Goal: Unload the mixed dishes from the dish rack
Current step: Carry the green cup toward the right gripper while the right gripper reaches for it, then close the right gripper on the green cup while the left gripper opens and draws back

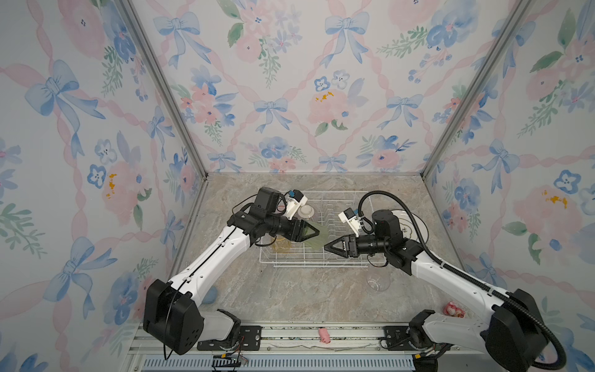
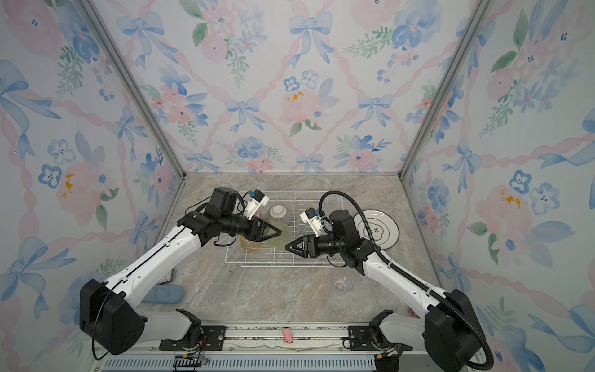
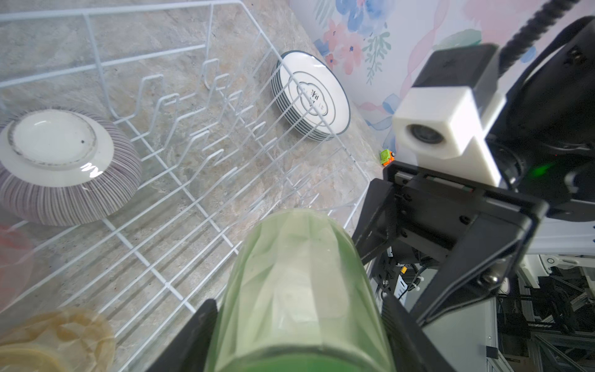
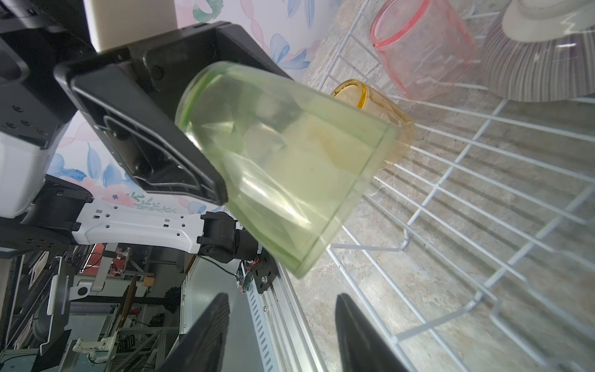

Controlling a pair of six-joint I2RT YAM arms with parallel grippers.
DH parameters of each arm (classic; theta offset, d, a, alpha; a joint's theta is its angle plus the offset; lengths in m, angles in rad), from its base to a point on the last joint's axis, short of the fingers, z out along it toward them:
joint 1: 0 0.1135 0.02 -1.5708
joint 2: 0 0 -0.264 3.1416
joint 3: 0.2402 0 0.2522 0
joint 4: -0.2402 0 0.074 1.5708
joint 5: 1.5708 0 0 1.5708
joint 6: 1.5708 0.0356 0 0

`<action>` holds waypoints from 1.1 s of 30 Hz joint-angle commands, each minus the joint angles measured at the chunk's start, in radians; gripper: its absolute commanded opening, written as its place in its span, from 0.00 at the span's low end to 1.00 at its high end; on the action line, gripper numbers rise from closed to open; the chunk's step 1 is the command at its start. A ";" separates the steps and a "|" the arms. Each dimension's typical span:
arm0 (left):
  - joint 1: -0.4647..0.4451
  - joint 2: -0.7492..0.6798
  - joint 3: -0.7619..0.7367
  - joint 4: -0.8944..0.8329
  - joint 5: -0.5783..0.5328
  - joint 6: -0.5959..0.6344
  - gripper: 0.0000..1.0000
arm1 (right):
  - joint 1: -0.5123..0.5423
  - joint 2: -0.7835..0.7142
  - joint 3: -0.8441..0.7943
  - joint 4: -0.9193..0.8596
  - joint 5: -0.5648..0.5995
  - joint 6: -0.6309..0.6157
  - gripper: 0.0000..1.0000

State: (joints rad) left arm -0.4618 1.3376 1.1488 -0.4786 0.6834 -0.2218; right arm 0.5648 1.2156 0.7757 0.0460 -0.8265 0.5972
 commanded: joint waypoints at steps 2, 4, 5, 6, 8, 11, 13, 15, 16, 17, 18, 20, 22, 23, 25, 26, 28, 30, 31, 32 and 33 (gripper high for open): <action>0.008 -0.030 -0.038 0.117 0.114 -0.042 0.48 | -0.015 -0.023 -0.031 0.118 -0.033 0.061 0.56; 0.009 -0.032 -0.057 0.160 0.136 -0.064 0.48 | -0.017 -0.031 -0.037 0.171 -0.042 0.085 0.56; 0.009 -0.033 -0.067 0.178 0.144 -0.072 0.48 | -0.017 -0.033 -0.039 0.192 -0.045 0.090 0.56; 0.010 -0.032 -0.077 0.199 0.153 -0.082 0.48 | -0.017 -0.037 -0.040 0.215 -0.048 0.100 0.56; 0.008 -0.032 -0.097 0.247 0.171 -0.108 0.48 | -0.015 -0.042 -0.037 0.247 -0.051 0.112 0.55; 0.011 -0.038 -0.135 0.344 0.199 -0.157 0.48 | -0.013 -0.049 -0.036 0.298 -0.055 0.136 0.51; 0.013 -0.040 -0.165 0.435 0.226 -0.204 0.48 | -0.009 -0.046 -0.030 0.331 -0.069 0.151 0.46; 0.013 -0.040 -0.197 0.539 0.250 -0.261 0.48 | -0.002 -0.041 -0.025 0.352 -0.076 0.163 0.42; 0.014 -0.040 -0.214 0.605 0.267 -0.295 0.48 | 0.000 -0.037 -0.023 0.365 -0.080 0.169 0.39; 0.013 -0.037 -0.226 0.652 0.279 -0.322 0.48 | 0.002 -0.033 -0.021 0.375 -0.084 0.174 0.37; 0.014 -0.034 -0.238 0.690 0.287 -0.340 0.48 | 0.004 -0.031 -0.022 0.386 -0.085 0.180 0.35; 0.012 -0.026 -0.239 0.698 0.285 -0.343 0.48 | 0.007 -0.025 -0.021 0.408 -0.086 0.188 0.32; 0.009 -0.016 -0.242 0.711 0.292 -0.352 0.49 | 0.010 -0.018 -0.018 0.427 -0.086 0.196 0.28; 0.006 -0.015 -0.245 0.719 0.296 -0.357 0.49 | 0.010 -0.013 -0.017 0.437 -0.086 0.199 0.26; 0.000 -0.015 -0.252 0.740 0.300 -0.368 0.49 | 0.013 0.000 -0.011 0.451 -0.086 0.206 0.18; -0.002 -0.015 -0.255 0.749 0.300 -0.371 0.49 | 0.014 0.005 -0.008 0.454 -0.086 0.208 0.14; -0.004 -0.017 -0.262 0.760 0.300 -0.376 0.50 | 0.015 0.012 -0.002 0.462 -0.083 0.212 0.07; -0.008 -0.018 -0.264 0.765 0.300 -0.376 0.51 | 0.016 0.018 0.004 0.460 -0.079 0.211 0.02; -0.008 -0.019 -0.265 0.765 0.300 -0.377 0.52 | 0.018 0.019 0.007 0.459 -0.078 0.211 0.00; -0.010 -0.020 -0.267 0.765 0.301 -0.377 0.54 | 0.018 0.020 0.011 0.457 -0.076 0.209 0.00; -0.011 -0.022 -0.270 0.765 0.301 -0.375 0.58 | 0.018 0.018 0.013 0.449 -0.073 0.206 0.00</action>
State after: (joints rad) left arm -0.4446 1.3167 0.8917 0.2543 1.0191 -0.6090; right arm 0.5613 1.2079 0.7521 0.4900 -0.9478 0.7887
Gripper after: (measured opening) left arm 0.648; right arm 0.105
